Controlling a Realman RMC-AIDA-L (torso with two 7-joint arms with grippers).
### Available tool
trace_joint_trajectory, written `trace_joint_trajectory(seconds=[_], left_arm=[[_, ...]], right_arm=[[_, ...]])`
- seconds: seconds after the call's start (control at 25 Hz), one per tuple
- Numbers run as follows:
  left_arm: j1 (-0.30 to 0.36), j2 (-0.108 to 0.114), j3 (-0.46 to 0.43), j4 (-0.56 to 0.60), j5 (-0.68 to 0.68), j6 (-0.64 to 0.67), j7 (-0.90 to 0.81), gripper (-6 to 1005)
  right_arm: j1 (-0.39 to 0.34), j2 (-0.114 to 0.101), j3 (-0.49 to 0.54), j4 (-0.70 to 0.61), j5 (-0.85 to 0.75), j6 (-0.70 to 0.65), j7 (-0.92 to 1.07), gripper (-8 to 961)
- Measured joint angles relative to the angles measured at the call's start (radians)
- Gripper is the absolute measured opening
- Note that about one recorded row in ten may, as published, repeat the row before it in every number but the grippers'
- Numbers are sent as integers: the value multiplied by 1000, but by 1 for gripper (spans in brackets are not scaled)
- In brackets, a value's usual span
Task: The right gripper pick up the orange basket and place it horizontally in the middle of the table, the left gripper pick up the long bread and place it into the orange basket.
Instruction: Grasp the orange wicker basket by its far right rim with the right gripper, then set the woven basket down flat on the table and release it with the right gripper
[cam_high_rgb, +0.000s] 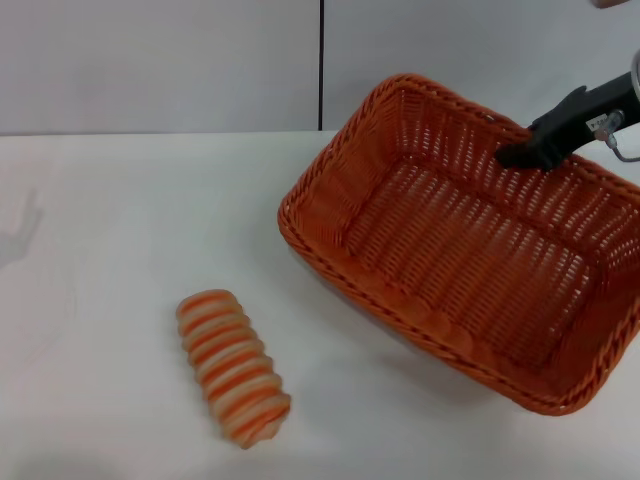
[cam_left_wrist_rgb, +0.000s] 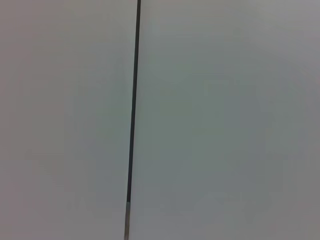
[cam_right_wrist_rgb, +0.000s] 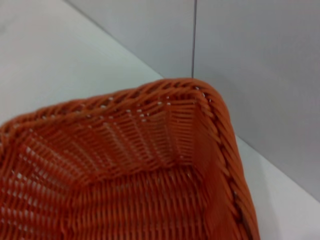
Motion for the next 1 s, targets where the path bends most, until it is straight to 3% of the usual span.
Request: trace_joint_trajectory(seconds=[0.28, 0.68, 1.0], left_arm=[[7, 0, 0, -6, 0, 0, 0, 765], [13, 0, -8, -14, -2, 0, 0, 765], [21, 0, -9, -14, -2, 0, 0, 765]], right_arm=[[-7, 12, -123, 112, -21, -41, -15, 151], [-16, 54, -154, 193, 1, -85, -229, 150], [-86, 80, -296, 272, -4, -242, -388, 150]])
